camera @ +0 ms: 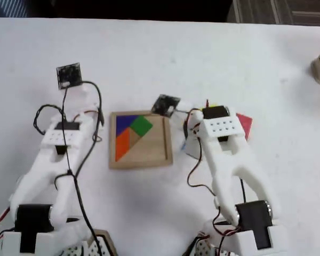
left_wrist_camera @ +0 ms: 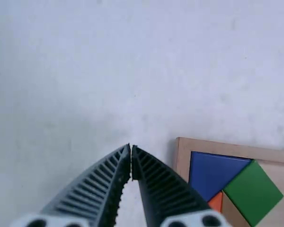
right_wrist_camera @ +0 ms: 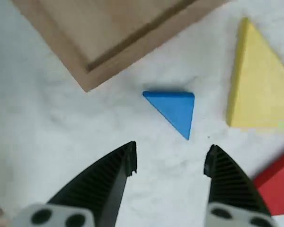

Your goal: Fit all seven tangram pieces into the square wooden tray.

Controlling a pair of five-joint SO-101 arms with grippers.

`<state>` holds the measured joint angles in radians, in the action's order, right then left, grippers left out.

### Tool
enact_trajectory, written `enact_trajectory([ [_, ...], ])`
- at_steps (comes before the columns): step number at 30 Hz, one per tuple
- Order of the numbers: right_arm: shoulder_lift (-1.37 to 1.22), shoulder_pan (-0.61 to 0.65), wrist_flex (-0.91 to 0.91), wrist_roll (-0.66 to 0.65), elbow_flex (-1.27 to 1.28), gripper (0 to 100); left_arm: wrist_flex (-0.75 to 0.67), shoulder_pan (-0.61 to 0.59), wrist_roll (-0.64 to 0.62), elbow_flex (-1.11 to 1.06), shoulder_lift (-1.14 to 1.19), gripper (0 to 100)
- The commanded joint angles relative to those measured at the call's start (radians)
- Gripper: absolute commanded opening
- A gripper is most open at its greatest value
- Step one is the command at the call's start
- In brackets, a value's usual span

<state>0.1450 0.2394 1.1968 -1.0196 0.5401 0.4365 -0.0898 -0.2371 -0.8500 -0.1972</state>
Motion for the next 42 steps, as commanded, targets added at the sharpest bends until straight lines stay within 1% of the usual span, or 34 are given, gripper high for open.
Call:
enact_trajectory([
  [1,0.005,0.008,-0.015,-0.178,-0.041,23.5,-0.026,-0.015,-0.002,0.057,0.001,3],
  [3,-0.012,0.007,-0.013,-0.252,-0.041,23.5,-0.028,-0.015,-0.002,0.057,0.002,3],
  [7,-0.108,0.018,-0.015,-0.353,-0.048,23.6,-0.028,-0.013,-0.002,0.057,0.002,3],
  [14,-0.289,0.033,-0.019,-0.356,-0.178,23.5,-0.028,-0.012,0.0,0.057,0.002,3],
  [19,-0.389,0.03,-0.018,-0.278,-0.292,23.4,-0.028,-0.012,0.0,0.058,0.002,3],
  [26,-0.444,0.033,-0.019,-0.222,-0.373,23.4,-0.028,-0.008,0.0,0.06,0.002,3],
  [30,-0.458,0.025,-0.021,-0.129,-0.431,23.2,-0.028,-0.008,0.0,0.06,0.002,3],
  [32,-0.472,0.01,-0.021,-0.107,-0.448,20.4,-0.028,-0.007,0.0,0.06,0.002,3],
  [36,-0.522,-0.004,-0.021,-0.101,-0.47,9.4,-0.028,-0.007,0.0,0.06,0.002,3],
  [39,-0.57,-0.004,-0.013,-0.084,-0.499,4.2,-0.028,-0.007,0.0,0.06,0.002,3],
  [42,-0.598,-0.005,0.022,0.018,-0.539,3.5,-0.028,-0.007,0.0,0.058,0.002,3],
])
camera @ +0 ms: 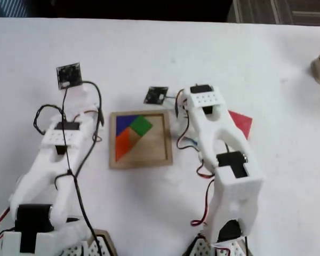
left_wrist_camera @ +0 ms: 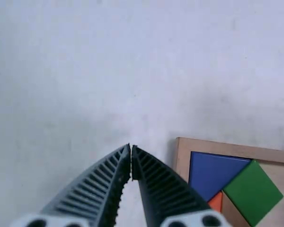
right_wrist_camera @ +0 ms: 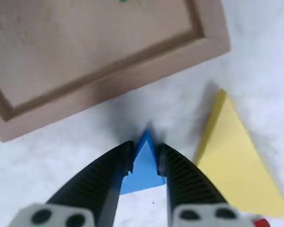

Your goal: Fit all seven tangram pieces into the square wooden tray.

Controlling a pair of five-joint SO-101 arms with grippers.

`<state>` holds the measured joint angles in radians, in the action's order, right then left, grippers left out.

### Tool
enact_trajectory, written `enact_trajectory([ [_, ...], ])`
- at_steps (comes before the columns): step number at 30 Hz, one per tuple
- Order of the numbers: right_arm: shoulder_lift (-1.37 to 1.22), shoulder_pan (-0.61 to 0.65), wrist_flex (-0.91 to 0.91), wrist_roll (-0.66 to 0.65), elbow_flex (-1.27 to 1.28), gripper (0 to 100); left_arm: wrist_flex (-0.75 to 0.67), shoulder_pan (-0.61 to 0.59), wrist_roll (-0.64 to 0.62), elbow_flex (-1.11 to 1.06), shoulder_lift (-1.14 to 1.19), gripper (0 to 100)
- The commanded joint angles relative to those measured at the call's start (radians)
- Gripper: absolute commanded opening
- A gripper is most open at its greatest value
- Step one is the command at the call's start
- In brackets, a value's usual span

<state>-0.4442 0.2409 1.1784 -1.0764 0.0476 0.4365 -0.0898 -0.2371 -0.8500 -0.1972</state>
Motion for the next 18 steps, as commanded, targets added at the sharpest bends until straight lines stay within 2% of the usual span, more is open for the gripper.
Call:
enact_trajectory([
  [1,-0.012,-0.005,0.067,0.107,-0.063,3.5,-0.028,-0.007,0.0,0.058,0.002,3],
  [4,-0.013,-0.001,0.148,0.233,-0.114,3.5,-0.028,-0.007,0.0,0.058,0.002,3],
  [12,-0.008,-0.062,0.259,0.697,-0.215,3.5,-0.028,-0.007,0.0,0.058,0.002,3],
  [15,-0.01,-0.111,0.302,0.813,-0.259,3.7,-0.028,-0.007,0.0,0.058,0.002,3],
  [18,-0.007,-0.14,0.323,0.858,-0.275,10.8,-0.028,-0.007,0.0,0.058,0.002,3],
])
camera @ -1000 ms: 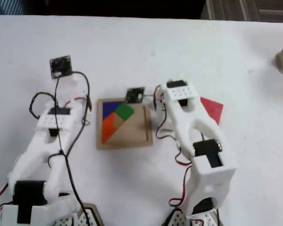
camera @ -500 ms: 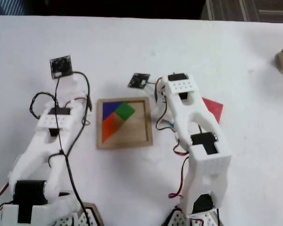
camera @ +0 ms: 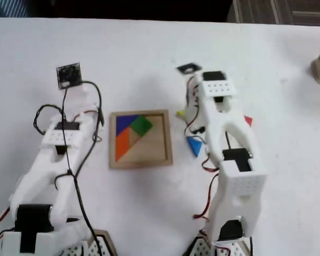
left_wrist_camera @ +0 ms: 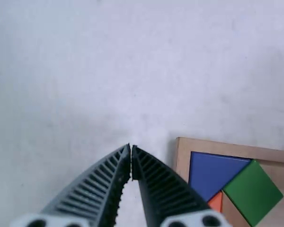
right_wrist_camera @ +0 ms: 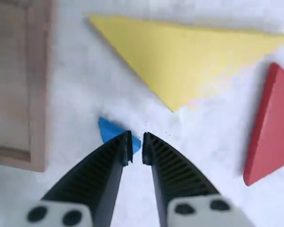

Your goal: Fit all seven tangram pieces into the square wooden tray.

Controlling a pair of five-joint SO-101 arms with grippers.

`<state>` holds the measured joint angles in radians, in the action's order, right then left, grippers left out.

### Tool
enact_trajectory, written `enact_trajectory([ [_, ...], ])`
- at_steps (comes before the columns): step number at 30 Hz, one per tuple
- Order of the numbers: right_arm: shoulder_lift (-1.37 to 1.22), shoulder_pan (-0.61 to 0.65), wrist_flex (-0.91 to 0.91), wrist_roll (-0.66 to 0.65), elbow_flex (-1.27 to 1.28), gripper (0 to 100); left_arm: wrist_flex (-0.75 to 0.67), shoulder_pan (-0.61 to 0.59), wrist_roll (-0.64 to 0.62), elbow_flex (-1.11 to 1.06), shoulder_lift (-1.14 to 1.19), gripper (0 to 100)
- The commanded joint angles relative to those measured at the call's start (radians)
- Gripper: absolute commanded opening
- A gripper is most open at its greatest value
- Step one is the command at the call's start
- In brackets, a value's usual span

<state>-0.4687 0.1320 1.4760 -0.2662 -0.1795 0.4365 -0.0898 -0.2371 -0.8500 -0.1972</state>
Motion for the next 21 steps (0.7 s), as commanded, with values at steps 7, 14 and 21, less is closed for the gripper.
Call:
enact_trajectory([
  [7,0.019,0.019,0.031,-0.035,0.035,20.8,-0.028,-0.007,0.0,0.058,0.002,3],
  [14,0.058,-0.004,-0.076,-0.043,0.137,15.2,-0.028,-0.007,0.0,0.058,-0.002,3],
  [21,0.268,-0.018,-0.282,-0.044,0.344,1.6,-0.028,-0.005,0.0,0.06,-0.001,3],
])
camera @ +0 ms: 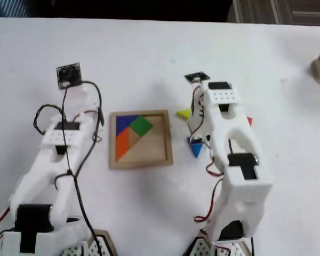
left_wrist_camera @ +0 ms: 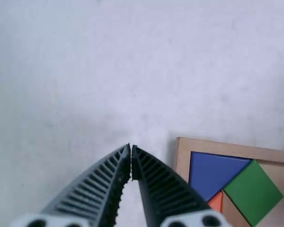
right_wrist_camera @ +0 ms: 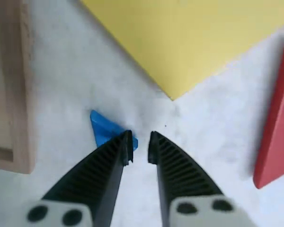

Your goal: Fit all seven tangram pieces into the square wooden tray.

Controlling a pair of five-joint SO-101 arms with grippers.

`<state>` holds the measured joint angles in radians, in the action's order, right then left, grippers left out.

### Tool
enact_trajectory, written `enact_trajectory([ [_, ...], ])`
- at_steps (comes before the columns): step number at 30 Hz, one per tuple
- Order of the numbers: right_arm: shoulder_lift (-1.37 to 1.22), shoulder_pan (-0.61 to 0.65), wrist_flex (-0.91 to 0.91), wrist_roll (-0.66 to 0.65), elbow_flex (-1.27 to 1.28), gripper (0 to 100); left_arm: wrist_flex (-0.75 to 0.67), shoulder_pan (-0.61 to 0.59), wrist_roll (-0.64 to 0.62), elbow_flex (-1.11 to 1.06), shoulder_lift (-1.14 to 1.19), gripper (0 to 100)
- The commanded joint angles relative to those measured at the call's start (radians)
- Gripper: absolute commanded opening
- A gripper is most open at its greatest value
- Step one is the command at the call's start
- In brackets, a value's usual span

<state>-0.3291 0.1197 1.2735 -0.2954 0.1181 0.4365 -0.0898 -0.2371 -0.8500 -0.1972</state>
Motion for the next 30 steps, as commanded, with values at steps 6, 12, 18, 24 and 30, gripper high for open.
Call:
enact_trajectory([
  [6,0.2,-0.021,-0.203,-0.014,0.173,1.8,-0.028,-0.005,0.0,0.058,-0.001,3],
  [12,0.2,-0.021,-0.245,-0.021,0.269,1.8,-0.028,-0.005,0.0,0.058,-0.001,3],
  [18,0.213,-0.008,-0.254,-0.092,0.354,1.8,-0.028,-0.008,0.0,0.058,0.002,3],
  [24,0.308,-0.019,-0.248,-0.1,0.465,1.8,-0.028,-0.012,0.0,0.057,0.004,3],
  [30,0.453,-0.008,-0.291,-0.069,0.6,1.8,-0.029,-0.004,0.051,0.057,0.004,3],
])
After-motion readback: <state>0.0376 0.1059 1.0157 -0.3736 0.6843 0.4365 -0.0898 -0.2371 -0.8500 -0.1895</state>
